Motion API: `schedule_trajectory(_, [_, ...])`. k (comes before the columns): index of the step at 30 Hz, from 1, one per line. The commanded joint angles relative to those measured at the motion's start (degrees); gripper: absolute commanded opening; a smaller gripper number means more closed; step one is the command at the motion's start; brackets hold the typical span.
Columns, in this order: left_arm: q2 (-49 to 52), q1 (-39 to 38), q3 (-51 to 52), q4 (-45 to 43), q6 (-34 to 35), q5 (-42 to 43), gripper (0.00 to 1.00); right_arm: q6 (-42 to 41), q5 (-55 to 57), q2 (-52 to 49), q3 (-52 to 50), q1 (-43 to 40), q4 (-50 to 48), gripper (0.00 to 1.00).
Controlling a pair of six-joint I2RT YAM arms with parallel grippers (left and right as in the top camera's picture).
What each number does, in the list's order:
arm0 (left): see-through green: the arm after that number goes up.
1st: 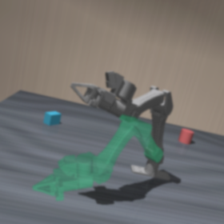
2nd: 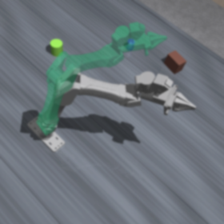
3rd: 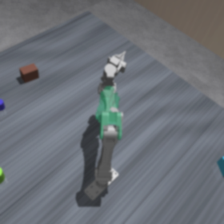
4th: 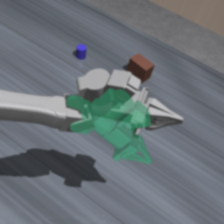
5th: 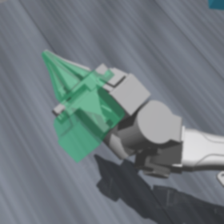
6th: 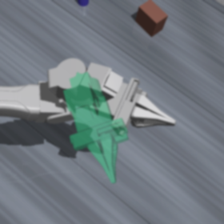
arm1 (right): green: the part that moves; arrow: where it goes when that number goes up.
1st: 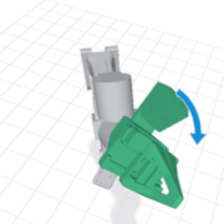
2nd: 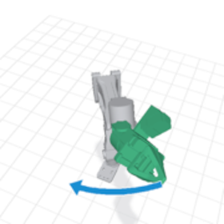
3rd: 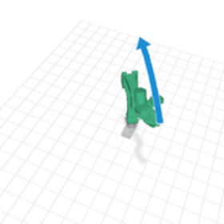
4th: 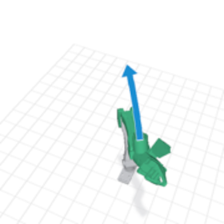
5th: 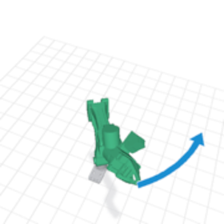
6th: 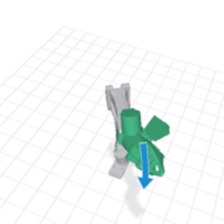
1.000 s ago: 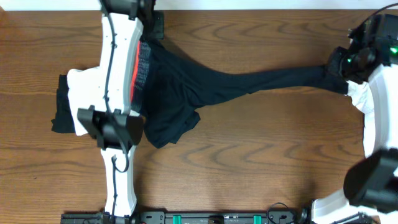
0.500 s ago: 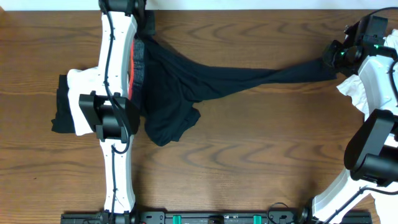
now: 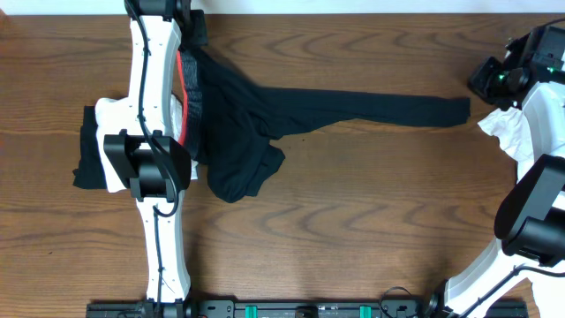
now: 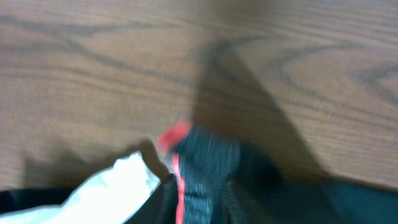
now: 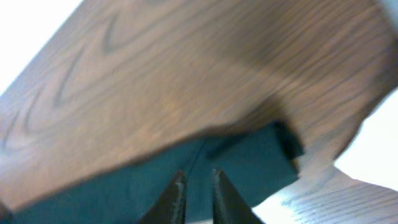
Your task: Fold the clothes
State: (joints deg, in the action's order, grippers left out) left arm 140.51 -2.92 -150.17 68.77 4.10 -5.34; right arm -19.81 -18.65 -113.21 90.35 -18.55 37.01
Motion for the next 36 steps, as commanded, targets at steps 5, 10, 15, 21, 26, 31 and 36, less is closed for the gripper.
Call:
schedule_trajectory(5, [-4.74, 0.28, -0.48, 5.35, 0.02, -0.66, 0.32, 12.46, -8.31, 0.72, 0.72, 1.55, 5.75, 0.2])
schedule_trajectory(10, [-10.75, 0.15, -0.48, 13.55, 0.09, -0.61, 0.33, 17.51, -12.57, 4.76, 0.72, 2.23, 9.16, 0.21])
schedule_trajectory(15, [-16.26, -0.15, -0.48, 23.91, 0.11, -0.61, 0.36, 22.51, -13.49, 10.8, 0.72, 5.75, 14.62, 0.27])
schedule_trajectory(21, [-27.3, -0.33, -0.15, 28.02, 0.35, 1.09, 0.37, 22.69, -13.27, 13.25, 0.68, 16.96, 20.44, 0.49])
schedule_trajectory(26, [-39.78, -0.37, -0.15, 28.02, 0.79, 1.11, 0.43, 20.52, -12.15, 9.2, -0.33, 29.7, 18.03, 0.62])
schedule_trajectory(31, [-50.07, -0.37, -0.15, 28.02, 0.96, 1.31, 0.46, 13.94, -7.82, 0.04, -0.94, 39.45, 13.29, 0.59])
schedule_trajectory(36, [-57.16, -0.37, -0.15, 28.02, 0.96, 1.31, 0.5, 13.88, -10.73, -7.78, -0.94, 46.29, 6.69, 0.57])
